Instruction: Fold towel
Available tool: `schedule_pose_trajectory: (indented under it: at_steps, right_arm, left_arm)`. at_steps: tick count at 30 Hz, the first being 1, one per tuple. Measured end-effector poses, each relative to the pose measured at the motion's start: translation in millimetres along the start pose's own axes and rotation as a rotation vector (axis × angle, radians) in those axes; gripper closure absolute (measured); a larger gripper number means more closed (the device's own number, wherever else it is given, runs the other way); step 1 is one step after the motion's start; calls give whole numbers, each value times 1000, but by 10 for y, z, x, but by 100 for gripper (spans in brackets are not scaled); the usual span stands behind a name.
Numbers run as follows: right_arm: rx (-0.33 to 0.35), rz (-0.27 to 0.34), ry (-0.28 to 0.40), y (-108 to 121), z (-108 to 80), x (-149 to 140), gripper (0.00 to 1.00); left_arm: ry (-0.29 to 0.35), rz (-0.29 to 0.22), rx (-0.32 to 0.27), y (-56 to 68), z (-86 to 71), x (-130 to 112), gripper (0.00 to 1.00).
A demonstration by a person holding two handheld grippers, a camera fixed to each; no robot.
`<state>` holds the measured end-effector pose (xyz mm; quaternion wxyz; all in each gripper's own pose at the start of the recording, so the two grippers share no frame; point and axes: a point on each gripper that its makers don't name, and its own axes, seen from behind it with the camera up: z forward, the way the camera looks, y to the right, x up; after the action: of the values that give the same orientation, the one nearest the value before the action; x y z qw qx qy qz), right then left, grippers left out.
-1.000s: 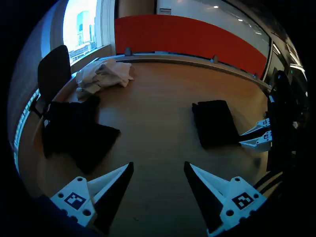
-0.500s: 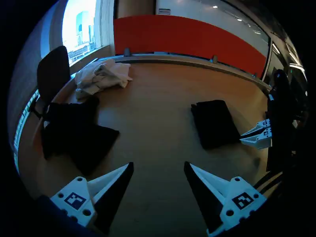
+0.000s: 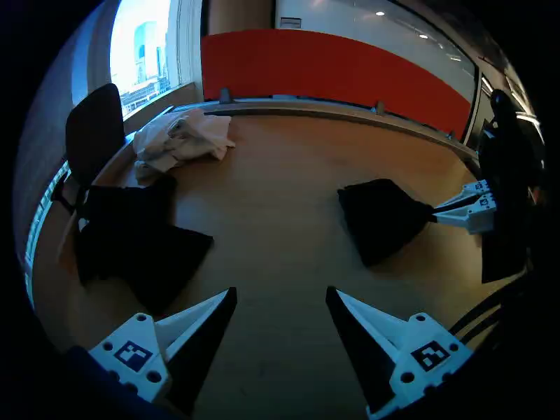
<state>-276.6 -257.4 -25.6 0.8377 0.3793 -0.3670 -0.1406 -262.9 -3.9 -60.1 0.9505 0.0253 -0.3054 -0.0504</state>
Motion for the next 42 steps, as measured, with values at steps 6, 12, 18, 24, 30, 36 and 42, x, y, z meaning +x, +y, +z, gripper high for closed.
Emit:
schedule_pose_trajectory:
  at_steps: [6, 12, 18, 24, 30, 36, 42]
  right_arm:
    - [-17, -52, 60, 77, -166, 448, 93]
    - [-41, -84, 118, 151, -374, 844, 93]
    - [-58, -97, 148, 215, -556, 1054, 93]
    - [-76, -100, 154, 299, -681, 1073, 93]
    - [-82, -91, 155, 376, -793, 1031, 93]
    - [-83, -71, 161, 488, -927, 985, 94]
    - [-96, -64, 163, 660, -1082, 947, 94]
  left_arm:
    - [13, 5, 0, 18, -37, 77, 6]
    - [29, 7, -3, 58, -76, 165, 6]
    - [38, 6, -8, 106, -91, 220, 6]
    - [43, 12, -10, 149, -97, 259, 6]
    - [44, 15, -14, 193, -92, 278, 6]
    - [44, 13, -14, 212, -66, 312, 6]
    - [44, 14, -12, 219, -39, 349, 6]
